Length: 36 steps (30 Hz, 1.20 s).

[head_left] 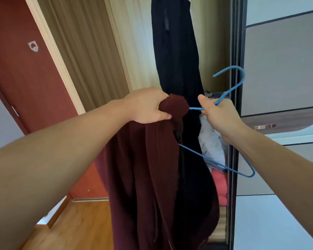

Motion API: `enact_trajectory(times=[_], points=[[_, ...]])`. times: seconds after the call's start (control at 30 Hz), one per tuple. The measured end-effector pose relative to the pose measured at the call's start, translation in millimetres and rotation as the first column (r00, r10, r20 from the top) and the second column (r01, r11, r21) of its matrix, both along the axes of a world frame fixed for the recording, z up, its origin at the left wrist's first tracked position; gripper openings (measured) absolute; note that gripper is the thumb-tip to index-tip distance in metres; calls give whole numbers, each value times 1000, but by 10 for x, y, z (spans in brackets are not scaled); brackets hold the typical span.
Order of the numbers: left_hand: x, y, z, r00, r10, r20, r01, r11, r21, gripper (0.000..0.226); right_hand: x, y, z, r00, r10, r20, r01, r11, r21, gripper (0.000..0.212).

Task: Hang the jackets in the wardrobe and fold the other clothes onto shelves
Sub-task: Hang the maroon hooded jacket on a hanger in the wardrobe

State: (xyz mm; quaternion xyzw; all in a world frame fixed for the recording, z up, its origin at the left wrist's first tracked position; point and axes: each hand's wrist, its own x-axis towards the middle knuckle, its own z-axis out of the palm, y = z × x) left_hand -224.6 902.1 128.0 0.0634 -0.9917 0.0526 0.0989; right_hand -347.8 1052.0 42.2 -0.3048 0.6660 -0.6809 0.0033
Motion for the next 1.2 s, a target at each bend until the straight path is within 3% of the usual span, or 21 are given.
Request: enact_trajectory(times=[0.13,0.2,0.23,0.3,0.33,0.4,0.43,0.5,0.57,0.67,1.0,1.1,1.2], points=[[9,-48,-107,999,42,1,-42,989,-144,23,-11,-155,-131,968,-155,-196,164,986,32,48],[12,-100,-157,995,94,11,-91,983,-161,23,-4,-200,-417,853,-331,-404,338,940,-57,33],[18,-135,-178,993,116,12,-112,981,-158,23,24,-191,-610,761,-370,-533,395,916,-72,37],[37,-209,-204,988,154,4,-152,979,-136,22,111,-143,-1081,623,-303,-722,400,916,-39,31],[54,-239,-215,986,169,-3,-168,979,-118,21,168,-130,-1308,613,-194,-766,345,938,39,25],[77,-259,-225,984,177,-21,-179,980,-90,21,250,-182,-1657,701,39,-712,271,909,316,29],[89,-247,-230,984,173,-30,-175,981,-77,21,274,-256,-1765,784,104,-611,263,837,479,40],[114,-212,-230,986,158,-52,-161,986,-54,22,267,-434,-1809,912,111,-395,217,686,695,70],[164,-197,-217,986,143,-85,-146,989,-35,22,248,-598,-1752,955,65,-289,189,617,764,78],[301,-234,-197,981,133,-141,-133,991,4,22,174,-771,-1688,949,28,-314,243,571,784,56],[835,-738,-178,934,232,-270,-194,968,160,28,-309,-613,-1286,984,-162,-68,171,785,595,3],[977,-950,-197,917,265,-297,-209,956,207,29,-437,-584,-916,984,-137,-115,179,809,560,19],[1124,-1107,-227,899,284,-335,-182,935,306,30,-530,-499,-569,984,-83,-157,155,833,531,20]])
